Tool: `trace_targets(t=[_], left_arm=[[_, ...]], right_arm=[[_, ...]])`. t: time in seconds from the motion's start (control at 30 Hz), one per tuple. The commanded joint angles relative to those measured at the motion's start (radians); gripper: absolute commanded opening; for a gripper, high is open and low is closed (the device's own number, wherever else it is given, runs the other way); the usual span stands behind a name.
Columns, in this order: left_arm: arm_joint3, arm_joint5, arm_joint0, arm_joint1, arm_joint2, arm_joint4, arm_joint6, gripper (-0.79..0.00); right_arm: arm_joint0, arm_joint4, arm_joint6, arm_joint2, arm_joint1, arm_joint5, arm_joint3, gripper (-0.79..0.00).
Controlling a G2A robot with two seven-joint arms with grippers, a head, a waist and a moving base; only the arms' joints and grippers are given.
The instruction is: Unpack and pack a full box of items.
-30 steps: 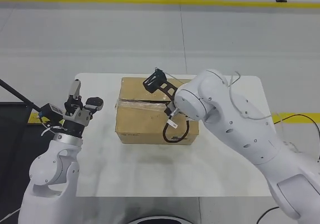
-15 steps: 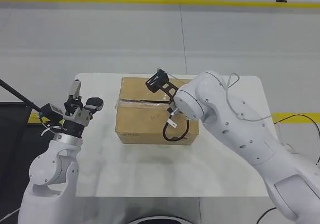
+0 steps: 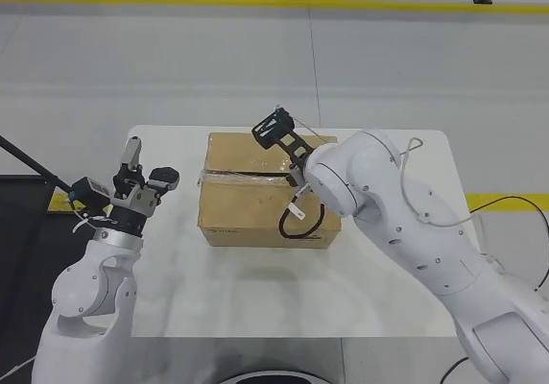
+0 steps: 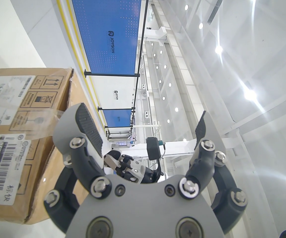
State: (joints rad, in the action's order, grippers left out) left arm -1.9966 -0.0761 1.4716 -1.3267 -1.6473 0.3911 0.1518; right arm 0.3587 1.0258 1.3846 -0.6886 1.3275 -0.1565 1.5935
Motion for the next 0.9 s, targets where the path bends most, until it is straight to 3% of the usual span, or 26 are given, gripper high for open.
trace_targets(t=[0.0, 0.4, 0.87], left_arm=[[-0.001, -0.002, -0.003, 0.0, 0.004, -0.003, 0.001, 0.0], [0.008, -0.041, -0.036, 0.004, 0.031, -0.031, 0.017, 0.0], [0.116, -0.127, -0.191, 0.007, 0.138, -0.108, 0.063, 0.0]], right_arm=[[0.024, 0.048, -0.048, -0.012, -0.004, -0.015, 0.028, -0.785], [0.178, 0.236, -0.317, -0.101, -0.024, -0.031, 0.184, -0.785], [0.329, 0.364, -0.571, -0.154, -0.024, -0.025, 0.197, -0.785]])
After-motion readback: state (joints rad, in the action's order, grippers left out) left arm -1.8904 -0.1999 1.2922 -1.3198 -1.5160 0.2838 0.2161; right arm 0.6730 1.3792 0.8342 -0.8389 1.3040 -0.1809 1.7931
